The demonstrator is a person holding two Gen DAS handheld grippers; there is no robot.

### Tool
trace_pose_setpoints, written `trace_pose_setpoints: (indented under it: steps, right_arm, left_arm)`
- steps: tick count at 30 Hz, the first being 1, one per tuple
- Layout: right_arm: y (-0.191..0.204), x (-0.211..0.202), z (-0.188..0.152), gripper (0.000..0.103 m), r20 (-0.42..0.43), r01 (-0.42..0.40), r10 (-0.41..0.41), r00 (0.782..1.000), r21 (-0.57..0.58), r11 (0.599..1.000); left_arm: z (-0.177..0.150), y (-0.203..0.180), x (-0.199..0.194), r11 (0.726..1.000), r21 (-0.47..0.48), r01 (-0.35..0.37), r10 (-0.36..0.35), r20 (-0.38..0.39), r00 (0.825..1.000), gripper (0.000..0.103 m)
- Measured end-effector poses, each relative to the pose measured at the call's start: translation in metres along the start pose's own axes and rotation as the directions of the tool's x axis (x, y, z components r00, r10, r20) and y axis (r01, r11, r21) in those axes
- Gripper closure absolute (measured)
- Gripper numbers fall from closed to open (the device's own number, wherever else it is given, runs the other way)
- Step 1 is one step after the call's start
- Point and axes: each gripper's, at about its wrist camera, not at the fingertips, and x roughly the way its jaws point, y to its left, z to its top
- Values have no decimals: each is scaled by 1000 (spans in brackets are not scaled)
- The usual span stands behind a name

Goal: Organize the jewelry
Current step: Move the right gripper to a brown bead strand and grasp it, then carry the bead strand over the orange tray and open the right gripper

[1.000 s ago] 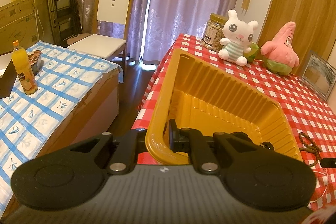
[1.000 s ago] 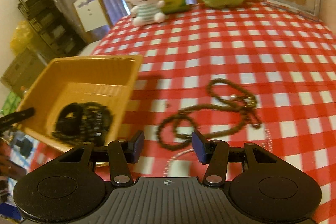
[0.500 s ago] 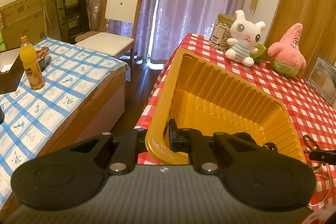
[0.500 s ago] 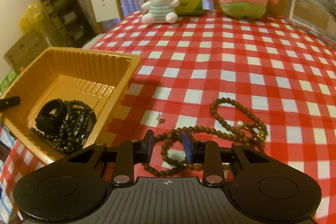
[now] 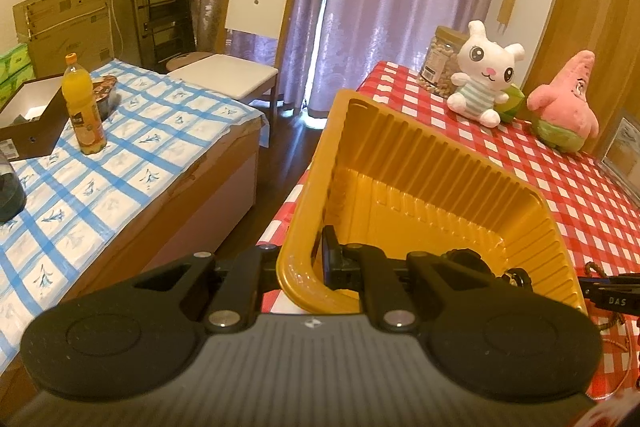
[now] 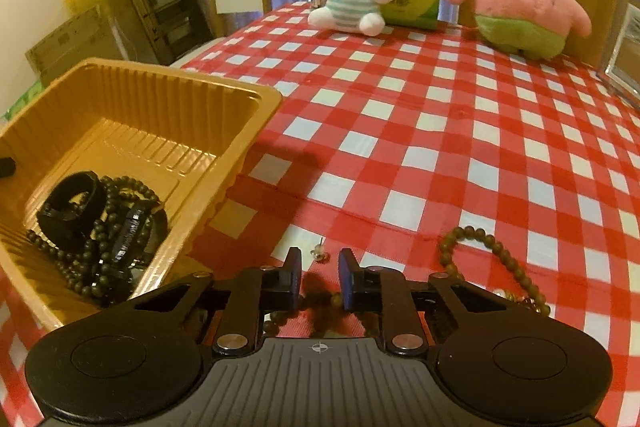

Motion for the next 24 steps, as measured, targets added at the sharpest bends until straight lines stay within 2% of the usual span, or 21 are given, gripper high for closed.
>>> trace_pose_setpoints:
  steps: [10, 12, 15, 21, 24]
  right_arm:
    - [5, 15, 1, 87, 2, 16, -15, 1000, -93, 996]
    - [8, 17, 2, 95, 4, 20, -19, 1000, -122, 992]
    - [13, 18, 1, 95, 5, 40, -40, 999, -162, 986]
    - [13, 2, 4, 95, 33, 36, -32, 999, -129, 991]
    - [14, -17, 12, 95, 68, 3, 2, 998, -75, 997]
  left_arm:
    - [-3, -6, -7, 1000, -7, -26, 26, 9, 1000, 93]
    - [-3, -6, -7, 1000, -8, -28, 28, 8, 1000, 93]
    - [-3, -5, -9, 1000, -9, -28, 28, 10, 1000, 93]
    - [-4, -6, -9, 1000, -8, -28, 28, 8, 1000, 94]
    - [-4, -6, -9, 1000, -6, -27, 27, 9, 1000, 94]
